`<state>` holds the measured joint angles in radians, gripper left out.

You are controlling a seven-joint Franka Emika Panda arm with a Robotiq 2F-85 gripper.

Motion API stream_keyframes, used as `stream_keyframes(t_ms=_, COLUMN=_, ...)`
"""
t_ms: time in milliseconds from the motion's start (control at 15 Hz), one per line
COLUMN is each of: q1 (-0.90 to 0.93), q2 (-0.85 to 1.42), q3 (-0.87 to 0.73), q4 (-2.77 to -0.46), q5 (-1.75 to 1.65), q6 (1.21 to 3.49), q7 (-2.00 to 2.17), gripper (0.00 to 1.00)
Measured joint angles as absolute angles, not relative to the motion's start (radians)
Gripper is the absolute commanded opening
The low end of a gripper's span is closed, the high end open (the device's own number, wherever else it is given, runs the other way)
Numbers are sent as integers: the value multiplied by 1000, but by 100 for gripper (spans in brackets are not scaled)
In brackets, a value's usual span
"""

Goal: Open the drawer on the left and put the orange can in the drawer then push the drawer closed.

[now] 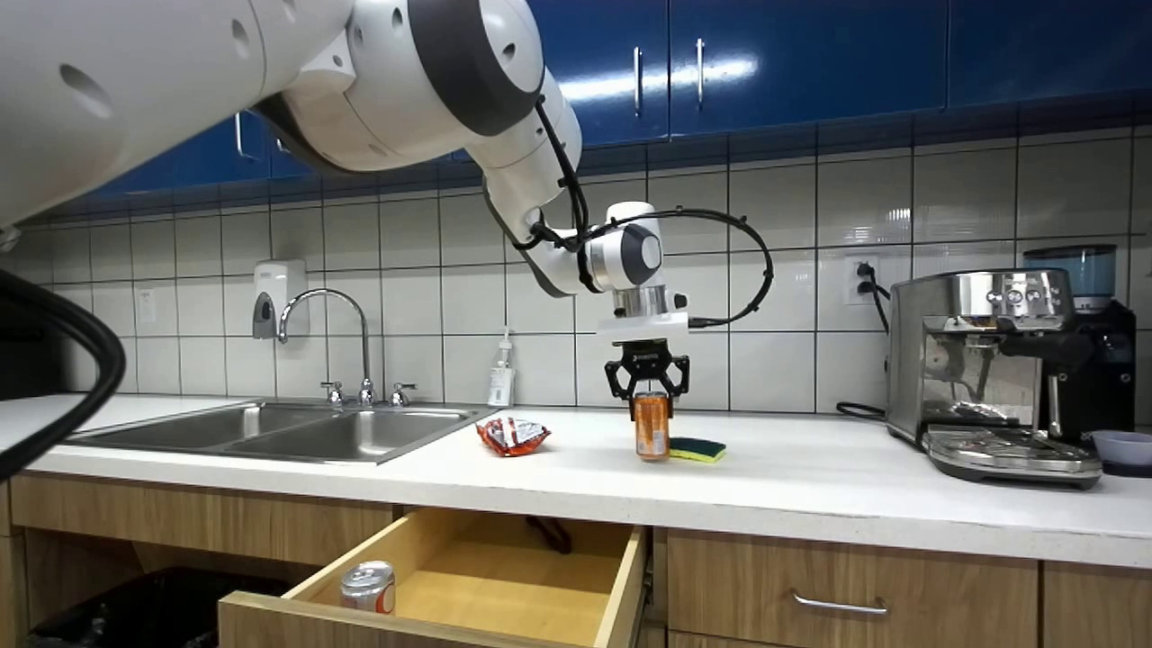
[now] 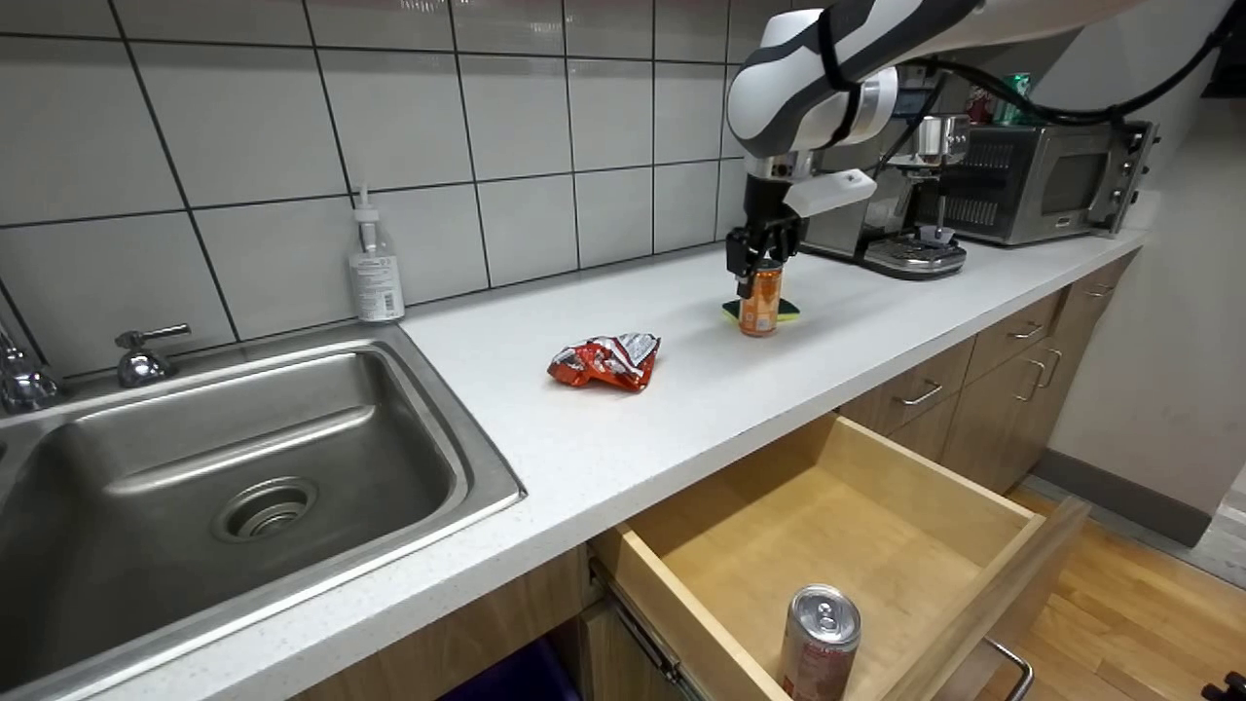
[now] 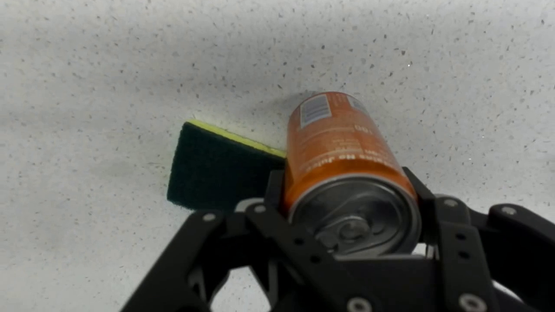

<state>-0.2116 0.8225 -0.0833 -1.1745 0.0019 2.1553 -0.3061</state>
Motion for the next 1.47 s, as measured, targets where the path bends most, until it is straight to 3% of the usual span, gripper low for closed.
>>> stream_keyframes(t_ms=667, q1=-190, q2=745, q3=-72, q4=-1247, q5=1, q6=2186, q7=-306, gripper=39)
stream_keyframes(t_ms=1467, q1=-119, q2=545, q3=-72, q4=-1619, q5=-4, q6=2377, q7=-288, gripper=39)
